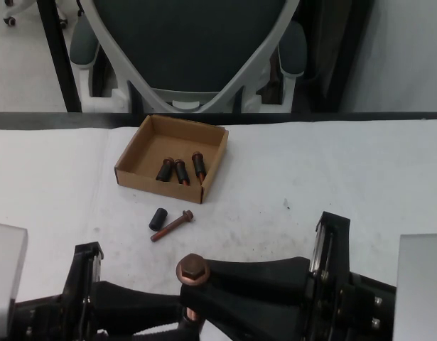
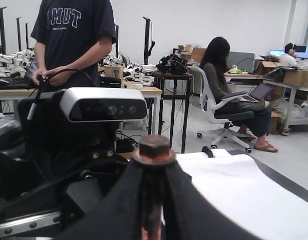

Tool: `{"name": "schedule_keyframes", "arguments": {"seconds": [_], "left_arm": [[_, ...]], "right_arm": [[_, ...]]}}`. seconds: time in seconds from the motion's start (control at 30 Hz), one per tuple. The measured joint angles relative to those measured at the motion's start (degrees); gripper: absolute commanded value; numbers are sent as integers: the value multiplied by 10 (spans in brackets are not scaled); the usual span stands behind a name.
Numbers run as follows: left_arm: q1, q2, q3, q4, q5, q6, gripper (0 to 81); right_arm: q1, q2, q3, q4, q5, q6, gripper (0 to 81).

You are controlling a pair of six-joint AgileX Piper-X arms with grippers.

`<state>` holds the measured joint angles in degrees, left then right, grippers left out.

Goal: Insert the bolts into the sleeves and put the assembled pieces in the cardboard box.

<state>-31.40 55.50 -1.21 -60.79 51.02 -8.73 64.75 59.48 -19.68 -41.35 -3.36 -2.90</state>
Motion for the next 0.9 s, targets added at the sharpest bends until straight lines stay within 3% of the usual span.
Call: {"name": "schedule_keyframes", "arguments": {"seconds": [0.6, 0.7, 0.9], "left_arm": [[2, 1, 1, -62, -27, -49, 8], [5, 1, 3, -65, -27, -53, 8], [10, 1, 1, -91, -40, -66, 8]], "right_arm": [[0, -2, 4, -21, 5, 5, 19], [0, -2, 4, -19, 6, 6, 111], [-1, -5, 11, 22, 14, 6, 445]]}}
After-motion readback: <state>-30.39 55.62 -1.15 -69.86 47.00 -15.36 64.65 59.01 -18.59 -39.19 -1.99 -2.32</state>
